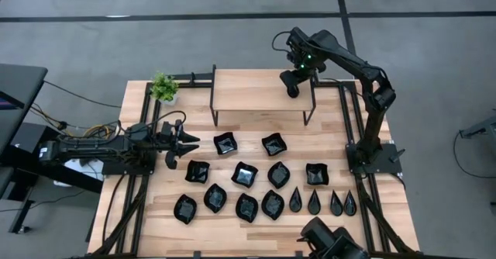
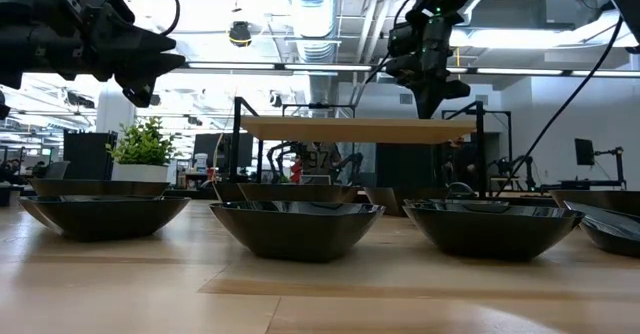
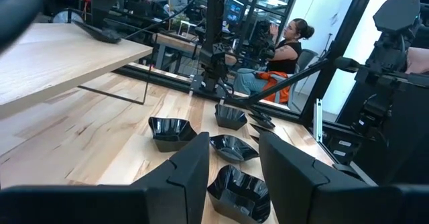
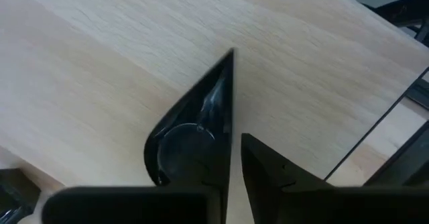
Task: Pick & Place Mini shaped plates
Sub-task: Stack the drop shaped plate on top of the other drop shaped plate on the shelf
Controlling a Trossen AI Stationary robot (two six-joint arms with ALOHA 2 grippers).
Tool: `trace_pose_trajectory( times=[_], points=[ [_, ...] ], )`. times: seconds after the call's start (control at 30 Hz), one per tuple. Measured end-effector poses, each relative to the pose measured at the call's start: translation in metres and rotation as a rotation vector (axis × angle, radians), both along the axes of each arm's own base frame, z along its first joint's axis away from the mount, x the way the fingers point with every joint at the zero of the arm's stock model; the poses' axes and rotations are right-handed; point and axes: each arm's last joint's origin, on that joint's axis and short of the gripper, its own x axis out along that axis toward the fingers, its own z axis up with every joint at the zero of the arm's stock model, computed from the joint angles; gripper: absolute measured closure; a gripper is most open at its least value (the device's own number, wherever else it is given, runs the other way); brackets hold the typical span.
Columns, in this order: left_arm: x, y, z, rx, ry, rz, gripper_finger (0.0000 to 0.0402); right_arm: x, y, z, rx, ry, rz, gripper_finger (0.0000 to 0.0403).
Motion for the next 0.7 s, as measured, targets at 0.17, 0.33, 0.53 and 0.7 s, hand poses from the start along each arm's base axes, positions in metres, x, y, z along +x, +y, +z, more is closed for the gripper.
trace_pose_trajectory(
  times=[0.17, 0.33, 0.53, 0.7],
  points=[
    [0.0, 0.0, 0.0, 0.0, 0.0, 0.0, 0.027, -0.001, 0.001, 0.001, -0.005, 0.001, 0.021, 0.0358],
    [0.0, 0.0, 0.0, 0.0, -0.001, 0.0, 0.027, -0.008, 0.01, 0.02, -0.038, -0.034, 0.02, 0.036],
    [0.0, 0.0, 0.0, 0.001, -0.005, 0.0, 0.027, -0.016, 0.069, 0.066, -0.074, -0.098, 0.052, 0.0369],
    [0.0, 0.0, 0.0, 0.001, -0.005, 0.0, 0.027, -0.018, 0.148, 0.094, -0.031, -0.134, 0.129, 0.0384]
  ],
)
